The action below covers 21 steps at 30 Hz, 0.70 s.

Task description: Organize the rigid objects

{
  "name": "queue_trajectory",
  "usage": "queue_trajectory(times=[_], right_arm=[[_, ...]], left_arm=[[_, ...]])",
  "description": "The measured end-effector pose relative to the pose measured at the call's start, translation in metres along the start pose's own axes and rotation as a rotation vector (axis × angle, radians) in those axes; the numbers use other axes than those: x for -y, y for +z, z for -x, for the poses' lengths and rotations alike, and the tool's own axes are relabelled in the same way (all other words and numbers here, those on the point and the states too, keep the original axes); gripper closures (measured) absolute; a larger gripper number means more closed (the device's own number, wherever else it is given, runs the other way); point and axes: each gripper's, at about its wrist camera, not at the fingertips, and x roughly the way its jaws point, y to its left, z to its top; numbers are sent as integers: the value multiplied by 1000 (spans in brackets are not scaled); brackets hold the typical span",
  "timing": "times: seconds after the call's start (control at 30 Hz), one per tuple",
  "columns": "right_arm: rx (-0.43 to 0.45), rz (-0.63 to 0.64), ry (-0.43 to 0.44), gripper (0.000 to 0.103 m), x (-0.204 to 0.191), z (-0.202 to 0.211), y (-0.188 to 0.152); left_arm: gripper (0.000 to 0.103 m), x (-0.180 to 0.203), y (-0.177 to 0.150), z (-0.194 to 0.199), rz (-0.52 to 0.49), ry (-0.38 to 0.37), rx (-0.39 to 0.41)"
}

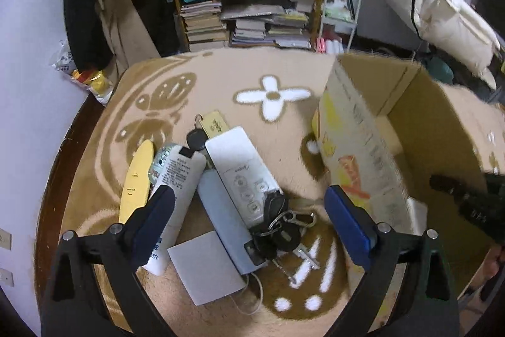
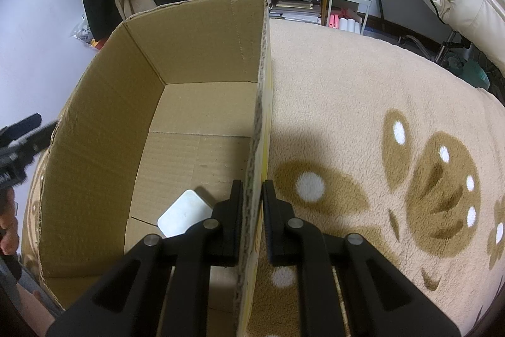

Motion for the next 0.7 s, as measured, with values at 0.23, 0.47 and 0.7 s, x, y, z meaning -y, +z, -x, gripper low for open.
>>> queue_trajectory(times=[0.23, 0.47, 0.7], right_arm=[[0, 0, 1, 90, 1, 0, 0], [0, -3, 3, 90, -1, 0, 0], [0, -4, 4, 90, 0, -1, -1]], left_arm=[[8, 3, -14, -23, -6, -23, -42], [25, 14, -20, -35, -59, -71, -80], [40, 23, -26, -42, -100, -88, -90]])
